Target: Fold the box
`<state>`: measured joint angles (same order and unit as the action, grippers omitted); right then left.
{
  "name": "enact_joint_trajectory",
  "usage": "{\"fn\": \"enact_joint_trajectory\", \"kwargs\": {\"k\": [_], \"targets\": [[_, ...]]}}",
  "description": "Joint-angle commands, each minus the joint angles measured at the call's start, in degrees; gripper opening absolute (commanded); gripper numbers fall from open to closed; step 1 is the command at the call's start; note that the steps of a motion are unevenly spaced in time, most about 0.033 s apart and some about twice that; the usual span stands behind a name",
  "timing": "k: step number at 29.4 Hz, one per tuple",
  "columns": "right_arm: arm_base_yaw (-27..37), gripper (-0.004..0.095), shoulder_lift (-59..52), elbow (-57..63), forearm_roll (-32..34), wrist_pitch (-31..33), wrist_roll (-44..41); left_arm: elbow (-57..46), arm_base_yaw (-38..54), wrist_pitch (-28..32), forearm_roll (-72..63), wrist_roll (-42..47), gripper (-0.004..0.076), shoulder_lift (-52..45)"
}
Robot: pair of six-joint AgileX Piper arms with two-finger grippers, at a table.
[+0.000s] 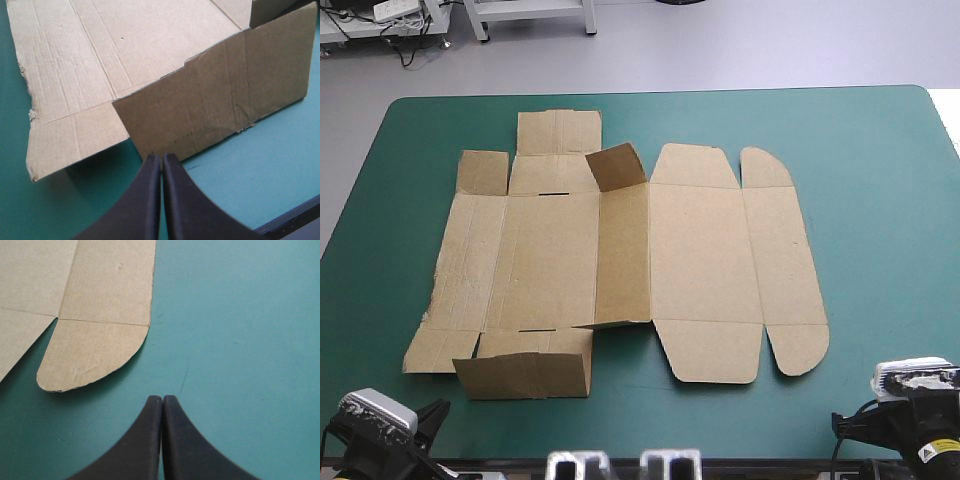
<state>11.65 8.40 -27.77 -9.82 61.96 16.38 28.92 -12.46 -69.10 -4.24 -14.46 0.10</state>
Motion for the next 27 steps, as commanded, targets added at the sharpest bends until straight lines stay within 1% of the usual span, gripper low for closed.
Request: {"fn": "enact_joint_trajectory", "kwargs": {"k": [1, 6, 10, 12, 15, 19, 22, 23, 25, 27], "targets": [[-0.17, -0.001, 0.64, -1.19, -0.56, -3.57, 0.24, 1.17, 0.04, 3.63, -0.51, -0.1, 0.0006, 1.12], [-0.17, -0.001, 0.64, -1.19, -0.56, -3.57, 0.24, 1.72, 0.04, 4.56, -0.64, -0.1, 0.0006, 1.59], [-0.17, -0.001, 0.64, -1.19, -0.91, -3.57, 0.24, 6.13, 0.04, 6.19, -0.36, 0.3, 0.0002, 4.79], [-0.17, -0.001, 0.64, -1.19, -1.01, -3.57, 0.24, 9.53, 0.04, 5.81, 0.48, 0.03, 0.0001, 8.29], [-0.17, -0.001, 0.64, -1.19, -1.01, -3.57, 0.24, 14.98, 0.04, 6.91, 1.94, -0.11, -0.0003, 13.93], [-0.17, -0.001, 0.64, -1.19, -1.01, -3.57, 0.24, 23.0, 0.04, 11.84, 4.24, -1.24, -0.001, 23.08], [-0.17, -0.001, 0.64, -1.19, -1.01, -3.57, 0.24, 27.11, 0.04, 15.94, 9.71, -1.13, -0.001, 29.57], [-0.17, -0.001, 0.64, -1.19, -1.01, -3.57, 0.24, 27.95, 0.04, 16.8, 11.87, -0.26, -0.001, 31.18], [-0.17, -0.001, 0.64, -1.19, -1.01, -3.57, 0.24, 29.64, 0.04, 17.81, 19.31, 5.28, -0.001, 34.82], [-0.17, -0.001, 0.64, -1.19, -1.01, -3.57, 0.24, 30.6, 0.04, 17.93, 29.08, 13.12, -0.001, 39.14]]}}
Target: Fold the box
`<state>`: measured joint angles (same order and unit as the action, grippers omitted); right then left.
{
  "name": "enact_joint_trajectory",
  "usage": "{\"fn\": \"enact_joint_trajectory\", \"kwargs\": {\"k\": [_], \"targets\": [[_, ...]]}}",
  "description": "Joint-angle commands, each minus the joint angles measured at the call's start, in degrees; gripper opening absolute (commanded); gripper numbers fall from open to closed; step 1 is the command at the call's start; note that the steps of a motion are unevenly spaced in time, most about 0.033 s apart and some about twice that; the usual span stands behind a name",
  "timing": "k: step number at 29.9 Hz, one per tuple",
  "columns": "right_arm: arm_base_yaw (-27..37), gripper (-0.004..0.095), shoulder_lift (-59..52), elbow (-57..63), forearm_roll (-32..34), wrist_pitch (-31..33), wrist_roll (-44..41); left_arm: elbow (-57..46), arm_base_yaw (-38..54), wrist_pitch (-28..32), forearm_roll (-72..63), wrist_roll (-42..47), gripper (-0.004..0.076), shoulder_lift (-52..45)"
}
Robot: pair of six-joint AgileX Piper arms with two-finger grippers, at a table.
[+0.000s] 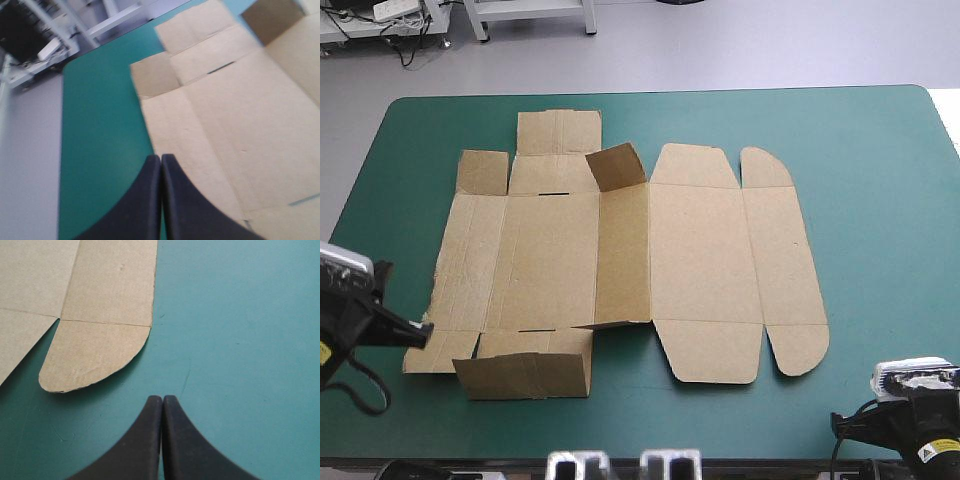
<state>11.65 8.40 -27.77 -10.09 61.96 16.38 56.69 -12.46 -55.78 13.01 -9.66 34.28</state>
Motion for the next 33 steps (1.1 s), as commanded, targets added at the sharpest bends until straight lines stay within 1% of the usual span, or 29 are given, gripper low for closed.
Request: {"fn": "enact_joint_trajectory", "kwargs": {"k": [1, 3, 7, 10, 13, 17, 22, 24, 26, 29, 31, 33], "targets": [[-0.17, -0.001, 0.64, -1.19, -0.73, -3.57, 0.24, 3.05, 0.04, 4.37, 16.96, 10.87, -0.001, 6.44], [-0.17, -0.001, 0.64, -1.19, -0.73, -3.57, 0.24, 3.63, 0.04, 3.33, 25.25, 15.86, -0.001, 9.96], [-0.17, -0.001, 0.64, -1.19, -0.73, -3.57, 0.24, 5.62, 0.04, 2.04, 33.44, 18.85, -0.001, 15.96], [-0.17, -0.001, 0.64, -1.19, -0.73, -3.57, 0.24, 8.83, 0.74, 1.65, 35.71, 20.48, -0.001, 21.36], [-0.17, -0.001, 0.64, -1.19, -0.73, -3.57, 0.24, 12.21, 4.63, 1.54, 32.74, 20.53, -0.0005, 27.2], [-0.17, -0.001, 0.64, -1.19, -0.73, -3.57, 0.24, 17.93, 15.46, -1.24, 18.82, 13.18, 0.0004, 35.21], [-0.17, -0.001, 0.64, -1.19, -0.73, -3.57, 0.24, 23.75, 30.23, -8.9, -1.24, 5.43, 0.0004, 42.67], [-0.17, -0.001, 0.64, -1.19, -0.73, -3.57, 0.24, 24.59, 36.13, -10.02, -9.93, 3.72, 0.0004, 44.28], [-0.17, -0.001, 0.64, -1.19, -0.73, -3.57, 0.24, 24.59, 41.4, -10.56, -19.51, 0.21, 0.0004, 45.42], [-0.17, -0.001, 0.64, -1.19, -0.73, -3.57, 0.24, 24.59, 49.41, -14.51, -34.61, -8.55, 0.0004, 47.77], [-0.17, -0.001, 0.64, -1.19, -0.73, -3.57, 0.24, 24.59, 53.14, -18.56, -42.56, -13.05, 0.0004, 49.8], [-0.17, -0.0009, 0.64, -1.19, -0.73, -3.57, 0.24, 24.59, 54.72, -18.44, -46.59, -13.53, 0.0003, 50.95]]}}
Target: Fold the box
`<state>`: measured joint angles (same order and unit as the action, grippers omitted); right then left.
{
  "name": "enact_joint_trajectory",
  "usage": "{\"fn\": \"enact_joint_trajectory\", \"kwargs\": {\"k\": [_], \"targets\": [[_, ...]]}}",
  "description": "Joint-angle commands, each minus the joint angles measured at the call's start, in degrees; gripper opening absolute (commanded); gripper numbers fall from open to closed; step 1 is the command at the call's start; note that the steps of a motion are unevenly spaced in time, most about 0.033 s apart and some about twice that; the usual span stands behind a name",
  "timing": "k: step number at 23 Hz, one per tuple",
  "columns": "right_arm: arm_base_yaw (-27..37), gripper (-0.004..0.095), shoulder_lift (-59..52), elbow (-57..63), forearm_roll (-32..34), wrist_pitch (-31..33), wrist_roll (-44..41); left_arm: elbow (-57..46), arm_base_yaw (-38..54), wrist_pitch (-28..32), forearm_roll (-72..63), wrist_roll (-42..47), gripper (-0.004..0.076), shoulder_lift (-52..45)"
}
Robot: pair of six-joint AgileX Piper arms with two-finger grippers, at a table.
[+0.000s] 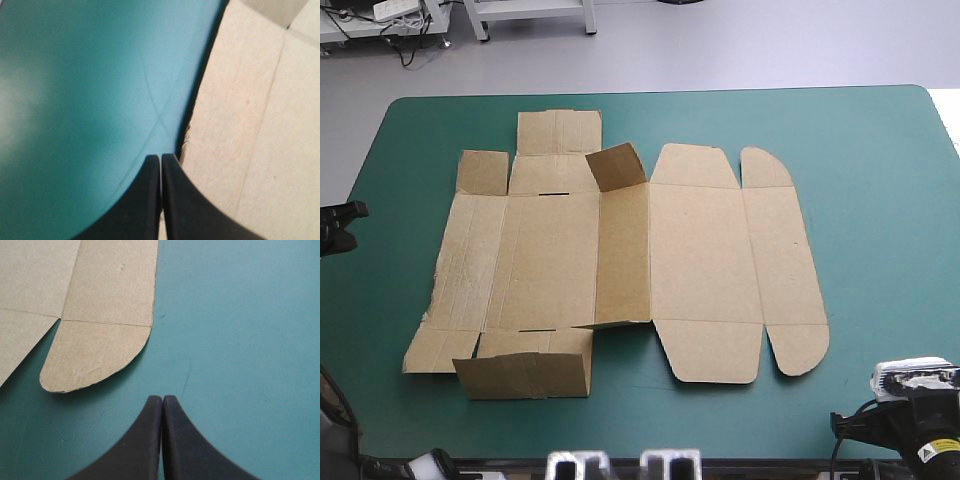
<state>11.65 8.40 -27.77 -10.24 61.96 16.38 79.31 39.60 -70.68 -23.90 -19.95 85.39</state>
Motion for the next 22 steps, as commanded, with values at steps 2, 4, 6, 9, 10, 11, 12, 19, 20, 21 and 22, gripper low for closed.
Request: {"fn": "enact_joint_trajectory", "kwargs": {"k": [2, 4, 6, 9, 10, 11, 12, 19, 20, 21, 22], "targets": [[-0.17, -0.001, 0.64, -1.19, -0.59, -3.57, 0.24, 1.98, 2.77, -3.45, -10.2, -6.18, 0.0003, 0.77], [-0.17, -0.001, 0.64, -1.19, -0.59, -3.57, 0.24, 1.98, 2.77, -2.98, -10.2, -8.72, 0.0003, 2.08], [-0.17, -0.001, 0.64, -1.19, -0.59, -3.57, 0.24, 1.98, 2.77, -2.85, -10.2, -8.64, 0.0003, 3.52], [-0.17, -0.001, 0.64, -1.19, -0.59, -3.57, 0.24, 1.98, 2.77, -3.54, -9.47, -8.42, 0.0004, 5.35], [-0.17, -0.001, 0.64, -1.19, -0.59, -3.57, 0.24, 1.98, 2.77, -3.54, -9.47, -8.42, 0.0004, 5.73], [-0.17, -0.0009, 0.64, -1.19, -0.59, -3.57, 0.24, 1.98, 2.66, -3.54, -9.47, -8.42, 0.0013, 6.51], [-0.17, -0.001, 0.64, -1.19, -0.59, -3.57, 0.24, 1.98, 2.66, -3.54, -9.47, -8.42, 0.0025, 6.8], [-0.17, -0.0009, 0.64, -1.19, -0.36, -3.57, -0.06, 1.98, 0.97, -3.54, -10.31, -8.07, 0.0488, 10.2], [-0.17, -0.001, 0.64, -1.19, -0.36, -3.57, -0.06, 1.75, 0.88, -3.54, -11.91, -5.49, 0.0487, 10.48], [-0.17, -0.001, 0.64, -1.19, -0.36, -3.57, -0.06, 1.65, 0.88, -3.54, -12.67, -5.31, 0.0478, 10.78], [-0.17, -0.001, 0.64, -1.19, -0.36, -3.57, -0.06, 1.04, 0.88, -3.54, -12.77, -5.75, 0.0457, 10.78]]}}
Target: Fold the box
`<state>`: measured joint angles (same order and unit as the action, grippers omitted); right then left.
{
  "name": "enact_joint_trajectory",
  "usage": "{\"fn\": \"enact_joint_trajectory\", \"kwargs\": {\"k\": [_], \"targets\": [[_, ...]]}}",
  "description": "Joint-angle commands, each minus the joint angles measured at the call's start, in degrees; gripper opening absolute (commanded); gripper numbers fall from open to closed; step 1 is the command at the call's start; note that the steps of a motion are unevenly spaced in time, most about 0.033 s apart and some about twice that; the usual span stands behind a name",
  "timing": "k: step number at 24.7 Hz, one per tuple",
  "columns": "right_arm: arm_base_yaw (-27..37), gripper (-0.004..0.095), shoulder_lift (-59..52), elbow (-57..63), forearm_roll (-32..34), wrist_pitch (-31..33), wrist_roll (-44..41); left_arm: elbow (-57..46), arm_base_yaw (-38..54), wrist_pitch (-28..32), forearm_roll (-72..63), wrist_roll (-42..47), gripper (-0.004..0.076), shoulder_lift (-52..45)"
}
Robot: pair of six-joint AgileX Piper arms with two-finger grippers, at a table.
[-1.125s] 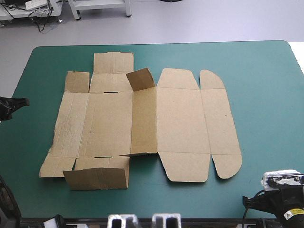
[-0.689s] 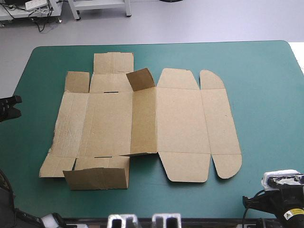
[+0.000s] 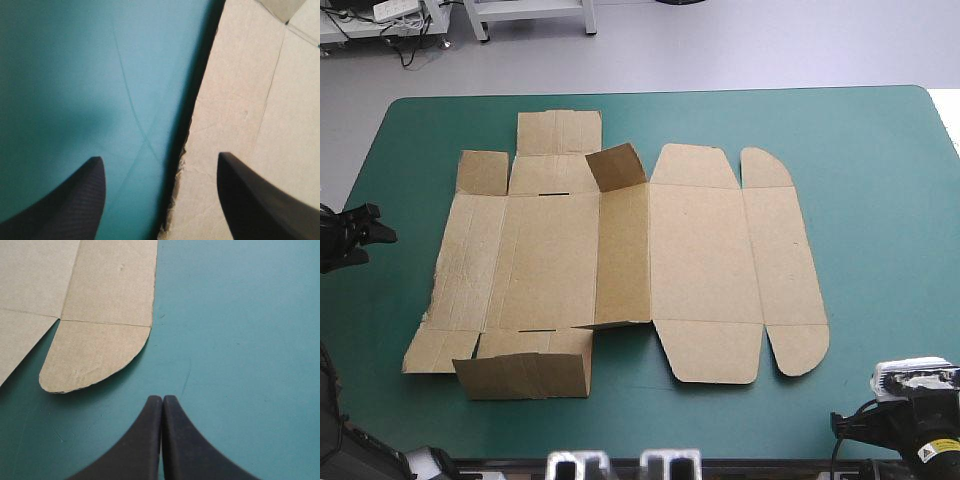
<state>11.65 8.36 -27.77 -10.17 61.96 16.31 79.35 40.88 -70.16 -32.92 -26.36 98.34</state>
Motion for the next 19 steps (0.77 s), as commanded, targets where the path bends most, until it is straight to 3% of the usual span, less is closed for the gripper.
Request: {"fn": "enact_joint_trajectory", "kwargs": {"k": [1, 7, 19], "targets": [[-0.17, -0.001, 0.69, -1.19, -0.43, -3.57, 0.01, 0.33, -0.4, -4.06, -3.5, -0.15, 0.0438, -2.17], [-0.17, -0.001, 0.69, -1.19, -0.31, -3.57, -0.16, -5.8, -0.4, -4.37, -3.38, -4.12, 0.035, -2.17], [-0.17, -0.001, 0.69, -1.19, -0.23, -3.57, -0.16, -14.59, -4.95, -4.37, -2.44, -11.38, 0.0345, -0.4]]}}
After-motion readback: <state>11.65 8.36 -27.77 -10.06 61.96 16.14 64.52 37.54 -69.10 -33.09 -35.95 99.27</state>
